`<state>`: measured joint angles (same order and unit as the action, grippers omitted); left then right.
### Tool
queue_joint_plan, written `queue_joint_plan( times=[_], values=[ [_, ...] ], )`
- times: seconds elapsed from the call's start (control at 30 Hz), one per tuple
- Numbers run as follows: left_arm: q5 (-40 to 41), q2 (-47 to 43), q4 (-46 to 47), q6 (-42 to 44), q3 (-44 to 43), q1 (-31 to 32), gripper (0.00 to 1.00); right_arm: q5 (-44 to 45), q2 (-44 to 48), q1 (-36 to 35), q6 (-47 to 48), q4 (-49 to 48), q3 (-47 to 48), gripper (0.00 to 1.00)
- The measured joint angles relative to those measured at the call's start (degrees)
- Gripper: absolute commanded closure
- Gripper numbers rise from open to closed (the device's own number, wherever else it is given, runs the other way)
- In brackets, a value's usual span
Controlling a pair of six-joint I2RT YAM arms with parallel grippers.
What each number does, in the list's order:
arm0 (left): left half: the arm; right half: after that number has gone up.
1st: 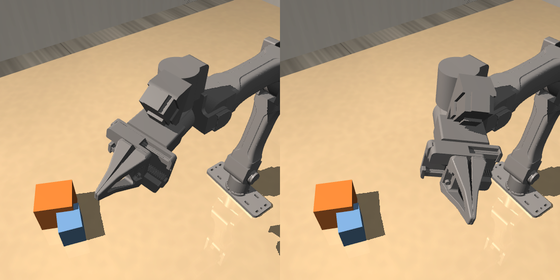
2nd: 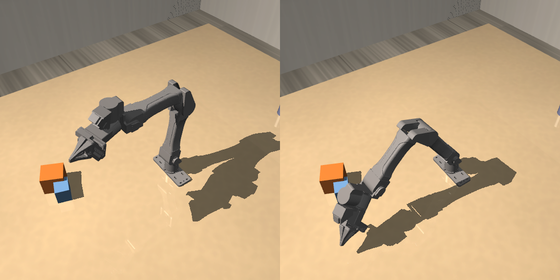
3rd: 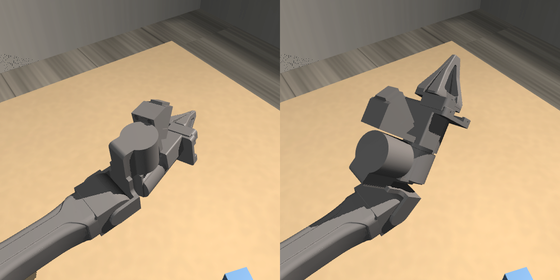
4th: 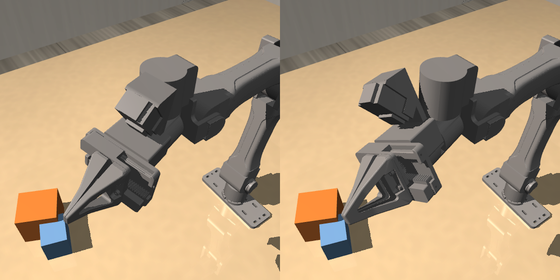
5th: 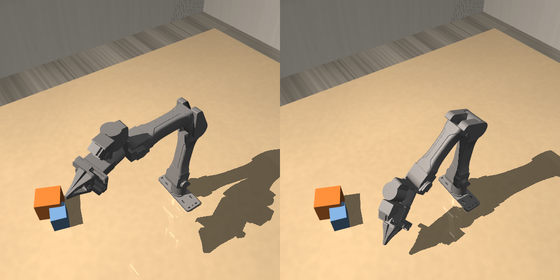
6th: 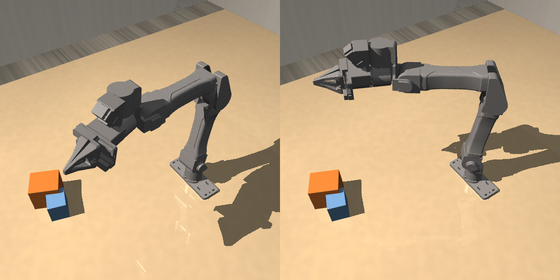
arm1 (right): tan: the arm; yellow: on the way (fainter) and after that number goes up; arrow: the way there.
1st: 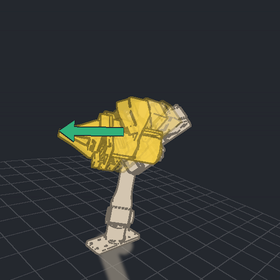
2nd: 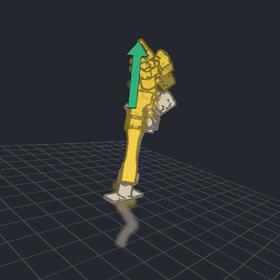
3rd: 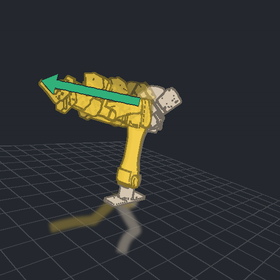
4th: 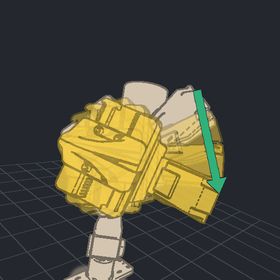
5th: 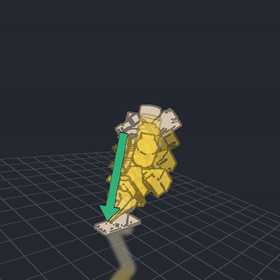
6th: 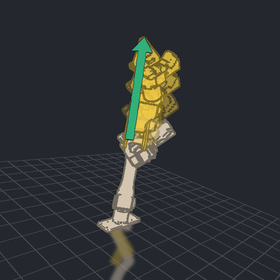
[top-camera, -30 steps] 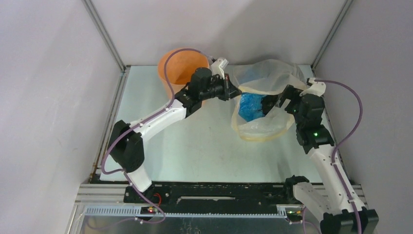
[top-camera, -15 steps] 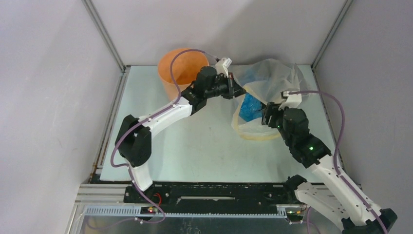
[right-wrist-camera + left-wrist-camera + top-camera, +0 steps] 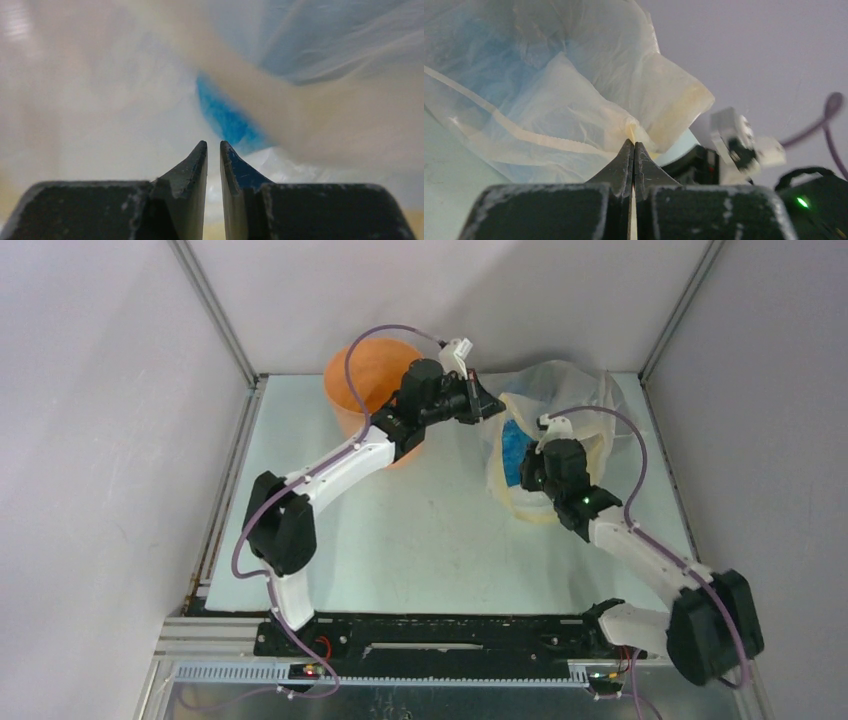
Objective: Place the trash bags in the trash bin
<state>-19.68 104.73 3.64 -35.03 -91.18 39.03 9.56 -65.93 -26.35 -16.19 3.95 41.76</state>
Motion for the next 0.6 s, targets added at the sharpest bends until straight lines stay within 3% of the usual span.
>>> queue_joint_plan(
  times=[0.17, 0.27, 0.6],
  values=[
    [0.4, 3.5, -1.1, 0.0, -3.7, -1.1, 1.00, -5.3, -10.3, 8.6, -3.7, -7.1, 0.5, 0.82],
    [0.5, 6.1, -1.7, 0.0, -5.3, -1.6, 1.00, -6.3, -16.3, 10.3, -5.0, -8.7, 2.7, 0.82],
    [4.6, 10.8, -3.8, 1.4, -6.2, -2.7, 1.00, -5.9, -29.2, 14.4, -6.8, -10.1, 14.7, 0.66]
  ],
)
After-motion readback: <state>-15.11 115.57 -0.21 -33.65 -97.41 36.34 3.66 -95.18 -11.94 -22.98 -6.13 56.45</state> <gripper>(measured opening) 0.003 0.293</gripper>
